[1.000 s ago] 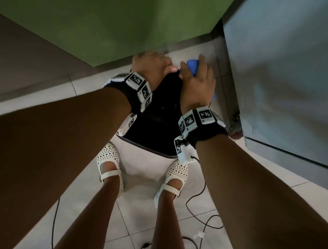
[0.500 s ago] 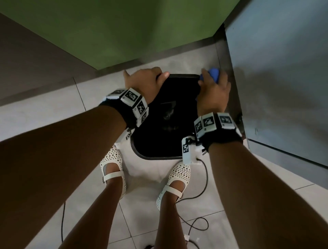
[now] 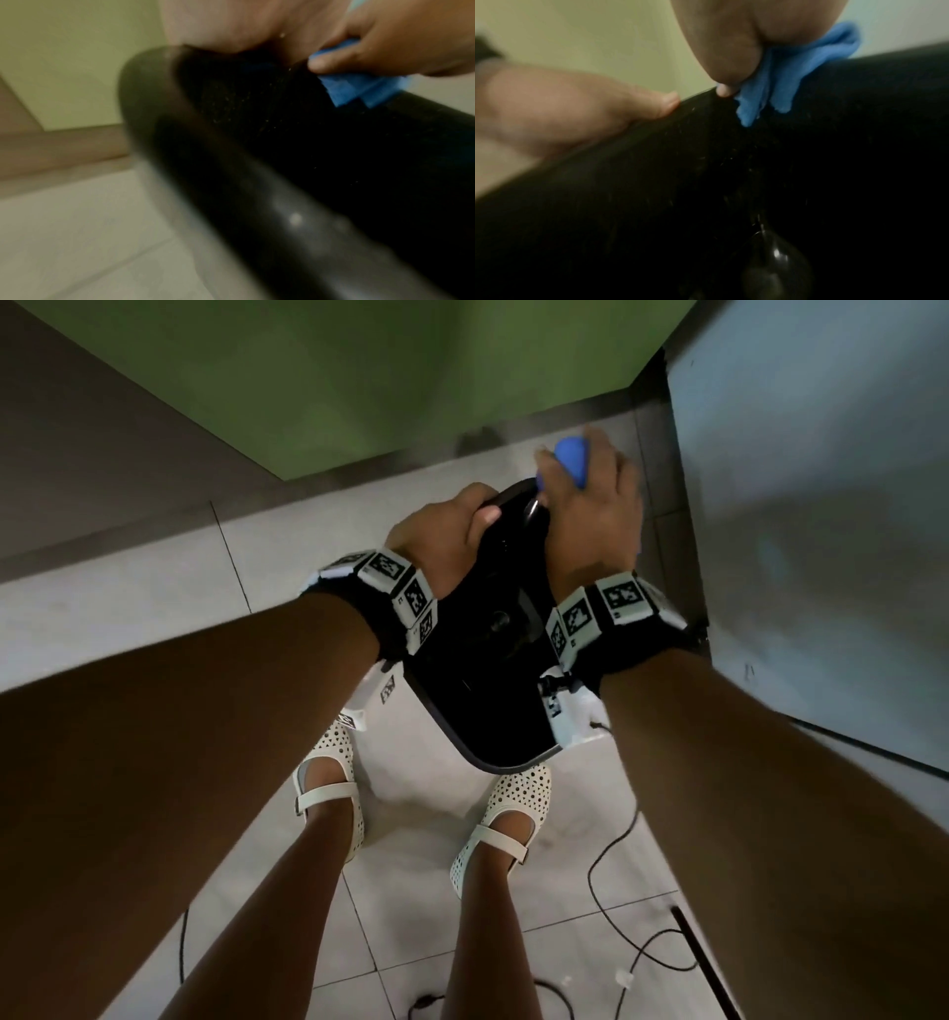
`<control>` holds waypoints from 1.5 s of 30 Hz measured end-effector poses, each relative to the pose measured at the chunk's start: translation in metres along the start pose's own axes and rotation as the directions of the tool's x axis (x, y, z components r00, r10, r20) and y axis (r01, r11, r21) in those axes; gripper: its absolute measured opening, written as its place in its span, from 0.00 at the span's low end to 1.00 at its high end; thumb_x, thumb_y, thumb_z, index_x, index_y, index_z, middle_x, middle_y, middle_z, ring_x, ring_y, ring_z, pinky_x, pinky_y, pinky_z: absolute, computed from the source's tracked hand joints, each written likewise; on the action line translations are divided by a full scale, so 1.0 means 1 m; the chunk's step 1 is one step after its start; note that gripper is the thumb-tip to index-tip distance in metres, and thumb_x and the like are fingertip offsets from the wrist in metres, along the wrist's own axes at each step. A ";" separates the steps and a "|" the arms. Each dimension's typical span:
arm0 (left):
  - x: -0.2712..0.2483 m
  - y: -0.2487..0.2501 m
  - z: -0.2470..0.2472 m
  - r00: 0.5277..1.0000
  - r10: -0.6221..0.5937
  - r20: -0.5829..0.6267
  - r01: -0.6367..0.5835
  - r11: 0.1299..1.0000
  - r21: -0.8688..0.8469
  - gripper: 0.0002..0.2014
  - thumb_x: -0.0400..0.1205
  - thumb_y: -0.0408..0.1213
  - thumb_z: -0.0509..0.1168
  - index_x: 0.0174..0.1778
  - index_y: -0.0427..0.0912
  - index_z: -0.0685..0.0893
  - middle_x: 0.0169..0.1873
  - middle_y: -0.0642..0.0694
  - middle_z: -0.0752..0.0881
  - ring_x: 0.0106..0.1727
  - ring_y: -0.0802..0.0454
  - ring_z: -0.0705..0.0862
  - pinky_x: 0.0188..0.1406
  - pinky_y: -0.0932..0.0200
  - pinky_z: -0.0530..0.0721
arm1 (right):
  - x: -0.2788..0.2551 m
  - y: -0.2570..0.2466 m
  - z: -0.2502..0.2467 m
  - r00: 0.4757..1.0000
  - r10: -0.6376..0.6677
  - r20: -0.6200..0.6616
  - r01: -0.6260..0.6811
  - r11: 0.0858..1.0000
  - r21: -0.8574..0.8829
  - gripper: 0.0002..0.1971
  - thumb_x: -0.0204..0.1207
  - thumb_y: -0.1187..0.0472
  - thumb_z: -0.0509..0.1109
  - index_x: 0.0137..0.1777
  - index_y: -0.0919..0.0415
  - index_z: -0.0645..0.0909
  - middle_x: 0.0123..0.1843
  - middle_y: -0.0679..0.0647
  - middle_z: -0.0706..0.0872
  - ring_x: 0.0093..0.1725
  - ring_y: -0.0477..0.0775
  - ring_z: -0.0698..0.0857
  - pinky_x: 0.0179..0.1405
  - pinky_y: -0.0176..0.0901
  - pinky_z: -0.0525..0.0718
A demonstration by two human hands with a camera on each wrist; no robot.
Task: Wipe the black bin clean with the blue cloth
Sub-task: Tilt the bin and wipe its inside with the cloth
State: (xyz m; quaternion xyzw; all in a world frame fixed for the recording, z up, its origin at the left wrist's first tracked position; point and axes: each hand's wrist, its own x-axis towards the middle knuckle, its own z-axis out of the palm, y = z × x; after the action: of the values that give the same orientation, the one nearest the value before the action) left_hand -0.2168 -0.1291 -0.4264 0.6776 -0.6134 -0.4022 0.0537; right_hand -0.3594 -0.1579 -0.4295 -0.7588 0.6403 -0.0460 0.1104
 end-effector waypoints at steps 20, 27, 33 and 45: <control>-0.023 0.009 0.017 0.971 -0.214 -0.110 0.206 0.976 -0.073 0.21 0.87 0.48 0.42 0.68 0.43 0.69 0.47 0.37 0.85 0.46 0.37 0.82 0.41 0.54 0.69 | -0.017 -0.001 0.003 0.960 0.278 -0.022 -0.272 0.950 0.153 0.21 0.74 0.62 0.67 0.68 0.49 0.77 0.78 0.62 0.66 0.73 0.69 0.66 0.70 0.62 0.68; -0.030 0.000 0.012 0.954 -0.248 -0.170 0.203 0.948 -0.244 0.18 0.86 0.46 0.47 0.66 0.41 0.72 0.49 0.36 0.87 0.51 0.35 0.84 0.47 0.50 0.79 | -0.013 -0.008 0.001 0.952 0.307 0.000 -0.296 0.920 0.255 0.20 0.71 0.62 0.67 0.64 0.50 0.81 0.76 0.60 0.69 0.69 0.69 0.69 0.67 0.61 0.69; 0.000 -0.011 -0.008 0.961 -0.202 -0.189 0.131 0.934 -0.332 0.18 0.85 0.48 0.54 0.68 0.46 0.77 0.60 0.41 0.86 0.62 0.45 0.82 0.56 0.66 0.74 | -0.017 -0.029 0.002 0.989 -0.007 0.147 -0.026 0.975 0.222 0.22 0.76 0.51 0.57 0.69 0.49 0.76 0.79 0.59 0.64 0.75 0.67 0.62 0.73 0.59 0.60; 0.002 -0.020 0.000 0.937 -0.220 -0.271 0.107 0.920 -0.378 0.12 0.83 0.42 0.57 0.49 0.41 0.83 0.39 0.46 0.85 0.43 0.51 0.81 0.43 0.66 0.74 | -0.023 -0.017 -0.001 0.980 0.180 0.087 -0.190 0.975 0.117 0.21 0.74 0.57 0.66 0.68 0.50 0.77 0.76 0.63 0.68 0.70 0.70 0.69 0.72 0.66 0.64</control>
State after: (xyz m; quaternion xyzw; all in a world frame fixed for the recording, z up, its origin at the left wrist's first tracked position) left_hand -0.2011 -0.1257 -0.4383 0.7603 -0.4545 -0.3993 0.2364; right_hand -0.3473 -0.1328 -0.4230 -0.6887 0.6993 -0.0464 0.1856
